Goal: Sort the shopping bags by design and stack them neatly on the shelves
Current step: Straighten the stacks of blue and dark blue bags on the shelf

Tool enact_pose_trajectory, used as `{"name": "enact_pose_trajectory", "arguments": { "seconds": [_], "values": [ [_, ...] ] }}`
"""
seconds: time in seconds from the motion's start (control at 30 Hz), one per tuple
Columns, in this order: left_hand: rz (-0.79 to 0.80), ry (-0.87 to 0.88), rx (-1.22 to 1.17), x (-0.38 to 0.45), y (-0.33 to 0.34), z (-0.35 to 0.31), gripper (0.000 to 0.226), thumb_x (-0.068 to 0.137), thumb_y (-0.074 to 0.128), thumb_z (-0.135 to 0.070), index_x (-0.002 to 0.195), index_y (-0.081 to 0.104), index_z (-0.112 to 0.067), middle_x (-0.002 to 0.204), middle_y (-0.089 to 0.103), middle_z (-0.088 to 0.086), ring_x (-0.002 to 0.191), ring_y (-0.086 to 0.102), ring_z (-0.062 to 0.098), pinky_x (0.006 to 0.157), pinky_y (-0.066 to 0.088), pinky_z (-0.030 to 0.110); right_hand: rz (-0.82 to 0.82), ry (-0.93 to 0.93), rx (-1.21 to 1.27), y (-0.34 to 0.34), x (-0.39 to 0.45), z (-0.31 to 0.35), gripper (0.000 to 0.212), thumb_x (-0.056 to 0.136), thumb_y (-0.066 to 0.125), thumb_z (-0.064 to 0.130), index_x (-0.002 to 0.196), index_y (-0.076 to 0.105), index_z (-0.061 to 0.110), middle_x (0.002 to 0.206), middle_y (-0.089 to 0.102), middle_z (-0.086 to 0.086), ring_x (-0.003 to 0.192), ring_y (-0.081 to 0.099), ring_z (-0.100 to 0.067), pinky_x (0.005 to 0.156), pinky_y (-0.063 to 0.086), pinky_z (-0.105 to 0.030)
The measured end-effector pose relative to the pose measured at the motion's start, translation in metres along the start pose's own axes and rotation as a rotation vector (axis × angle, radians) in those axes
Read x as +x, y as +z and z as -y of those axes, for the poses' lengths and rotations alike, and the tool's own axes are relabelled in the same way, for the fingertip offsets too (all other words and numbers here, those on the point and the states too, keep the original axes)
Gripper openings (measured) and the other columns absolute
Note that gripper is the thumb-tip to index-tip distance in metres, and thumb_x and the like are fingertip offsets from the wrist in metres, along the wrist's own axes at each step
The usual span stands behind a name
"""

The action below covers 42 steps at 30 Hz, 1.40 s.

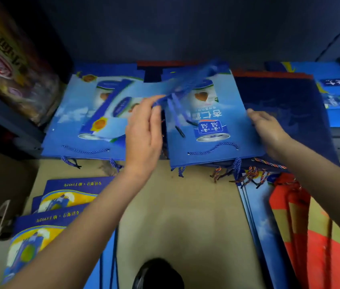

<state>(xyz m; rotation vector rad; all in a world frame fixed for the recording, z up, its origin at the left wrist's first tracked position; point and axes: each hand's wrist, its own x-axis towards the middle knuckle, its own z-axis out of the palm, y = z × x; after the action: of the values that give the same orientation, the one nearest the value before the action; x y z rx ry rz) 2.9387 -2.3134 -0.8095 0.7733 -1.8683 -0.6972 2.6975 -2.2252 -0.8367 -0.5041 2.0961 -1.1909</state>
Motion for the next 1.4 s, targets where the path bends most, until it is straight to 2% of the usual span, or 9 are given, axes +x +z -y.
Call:
{"name": "enact_pose_trajectory", "arguments": {
  "seconds": [0.13,0.2,0.37,0.5,0.73,0.8,0.93,1.17,1.4],
  "values": [
    [0.396,0.259,0.276,-0.046,0.020,0.038,0.026,0.092,0.035,-0.018,0.115,0.047,-0.024,0.114,0.060,-0.004,0.111,0.044,0.018,0.100,0.028,0.035,0.031,0.155,0.550,-0.031,-0.004,-0.002,0.039,0.100,0.026,0.047,0.103,0.054,0.020,0.102,0.061,-0.002,0.096,0.056,-0.017,0.084,0.040,-0.033],
    [0.482,0.096,0.397,-0.062,0.019,0.067,0.036,0.086,0.036,-0.013,0.119,0.047,-0.023,0.127,0.057,0.008,0.125,0.039,0.027,0.106,0.031,0.047,0.060,0.186,0.617,-0.045,-0.004,-0.006,0.041,0.100,0.026,0.045,0.121,0.049,0.018,0.114,0.060,-0.007,0.105,0.057,-0.025,0.085,0.041,-0.040],
    [0.556,-0.376,0.268,-0.050,0.004,0.063,0.047,0.085,0.043,0.008,0.125,0.054,-0.012,0.142,0.041,0.012,0.130,0.041,0.024,0.108,0.031,0.032,0.134,0.105,0.180,-0.024,-0.005,-0.014,0.023,0.093,0.055,0.030,0.111,0.053,0.017,0.124,0.055,-0.010,0.099,0.057,-0.020,0.083,0.046,-0.030],
    [0.657,-0.453,0.316,-0.036,0.009,0.044,0.045,0.089,0.047,-0.003,0.130,0.051,-0.019,0.144,0.041,0.013,0.137,0.029,0.020,0.108,0.023,0.028,-0.014,-0.001,-0.277,0.007,-0.003,-0.009,0.061,0.083,0.069,0.033,0.131,0.043,0.006,0.128,0.051,-0.011,0.113,0.053,-0.027,0.094,0.045,-0.041],
    [0.854,-0.462,0.994,-0.014,-0.014,0.076,0.080,0.089,0.056,-0.039,0.149,0.004,-0.027,0.158,-0.001,0.010,0.143,-0.009,0.037,0.113,0.000,0.053,-0.121,-0.023,-0.118,0.021,-0.004,-0.006,0.062,0.082,0.071,0.020,0.135,0.038,0.014,0.131,0.053,-0.006,0.115,0.053,-0.026,0.099,0.044,-0.040],
    [0.897,-0.551,1.146,-0.012,-0.028,0.089,0.082,0.091,0.054,-0.037,0.149,-0.002,-0.024,0.156,-0.002,0.017,0.141,0.001,0.045,0.111,0.013,0.055,-0.181,-0.091,-0.141,0.017,-0.008,0.000,0.060,0.083,0.070,0.019,0.134,0.039,0.014,0.130,0.052,-0.005,0.115,0.053,-0.023,0.093,0.043,-0.029],
    [0.800,-0.193,1.172,0.000,-0.052,0.094,0.049,0.097,0.041,-0.022,0.143,0.025,-0.016,0.135,0.044,0.016,0.119,0.047,0.038,0.085,0.044,0.045,-0.210,-0.103,-0.133,-0.002,-0.001,0.007,0.063,0.081,0.072,0.019,0.135,0.039,0.014,0.132,0.050,-0.005,0.115,0.053,-0.024,0.096,0.043,-0.032],
    [0.183,-0.129,0.724,0.046,-0.070,0.042,0.033,0.101,0.037,-0.020,0.129,0.050,-0.007,0.089,0.062,0.035,0.083,0.055,0.052,0.071,0.035,0.048,-0.097,0.021,-0.172,0.007,-0.001,-0.011,0.069,0.077,0.076,0.022,0.134,0.037,0.013,0.129,0.055,-0.011,0.113,0.056,-0.031,0.097,0.045,-0.050],
    [0.806,-0.039,0.755,-0.008,0.012,0.007,0.041,0.100,0.033,-0.036,0.140,0.035,-0.025,0.127,0.056,0.009,0.110,0.056,0.033,0.084,0.044,0.041,-0.021,0.066,0.089,0.012,-0.012,-0.015,0.042,0.096,0.050,0.030,0.134,0.043,0.013,0.125,0.055,-0.005,0.102,0.057,-0.024,0.070,0.049,-0.033]
  ]
}}
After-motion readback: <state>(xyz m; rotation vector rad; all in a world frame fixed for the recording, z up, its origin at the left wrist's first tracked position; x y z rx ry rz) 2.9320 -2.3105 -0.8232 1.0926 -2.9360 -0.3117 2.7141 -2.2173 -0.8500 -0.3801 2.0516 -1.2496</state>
